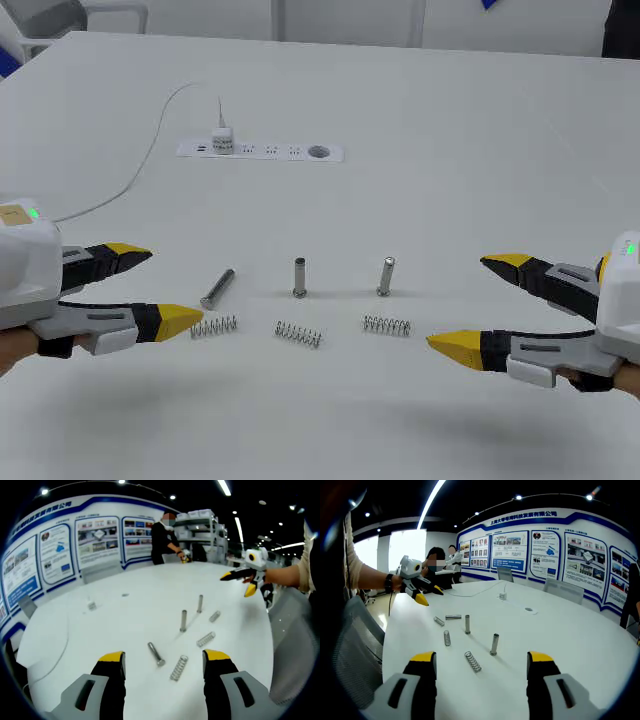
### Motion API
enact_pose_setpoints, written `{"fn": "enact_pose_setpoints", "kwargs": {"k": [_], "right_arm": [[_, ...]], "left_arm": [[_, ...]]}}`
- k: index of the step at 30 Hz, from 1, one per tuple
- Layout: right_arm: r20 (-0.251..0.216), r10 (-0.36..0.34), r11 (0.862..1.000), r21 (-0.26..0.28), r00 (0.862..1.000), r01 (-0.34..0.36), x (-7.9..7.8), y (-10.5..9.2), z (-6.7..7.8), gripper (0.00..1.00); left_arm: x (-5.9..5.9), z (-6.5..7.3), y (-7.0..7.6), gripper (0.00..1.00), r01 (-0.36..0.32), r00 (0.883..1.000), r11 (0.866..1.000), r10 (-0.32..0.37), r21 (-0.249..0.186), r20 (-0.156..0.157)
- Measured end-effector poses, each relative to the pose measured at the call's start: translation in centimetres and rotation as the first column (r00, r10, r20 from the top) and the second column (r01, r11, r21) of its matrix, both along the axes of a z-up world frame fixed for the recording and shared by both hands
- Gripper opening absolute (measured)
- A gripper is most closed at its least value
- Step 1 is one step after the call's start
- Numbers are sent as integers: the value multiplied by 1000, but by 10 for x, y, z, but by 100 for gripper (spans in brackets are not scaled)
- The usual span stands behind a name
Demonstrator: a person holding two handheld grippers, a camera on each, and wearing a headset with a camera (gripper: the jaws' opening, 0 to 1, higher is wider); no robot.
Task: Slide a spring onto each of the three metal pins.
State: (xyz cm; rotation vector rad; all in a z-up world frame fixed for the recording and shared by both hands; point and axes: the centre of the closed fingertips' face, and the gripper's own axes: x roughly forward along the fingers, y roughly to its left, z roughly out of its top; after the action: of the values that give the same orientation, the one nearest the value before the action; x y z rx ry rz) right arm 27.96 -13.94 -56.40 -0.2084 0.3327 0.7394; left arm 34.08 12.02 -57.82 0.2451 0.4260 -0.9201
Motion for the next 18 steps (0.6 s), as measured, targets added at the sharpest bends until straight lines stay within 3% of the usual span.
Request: {"fn": "enact_pose_setpoints", "kwargs": {"k": [18], "right_arm": [[4, -13, 1000, 4, 1000, 13, -1, -3, 0, 75]], "left_arm": [[31, -13, -16, 53, 4, 998, 997, 0, 71, -58]]}}
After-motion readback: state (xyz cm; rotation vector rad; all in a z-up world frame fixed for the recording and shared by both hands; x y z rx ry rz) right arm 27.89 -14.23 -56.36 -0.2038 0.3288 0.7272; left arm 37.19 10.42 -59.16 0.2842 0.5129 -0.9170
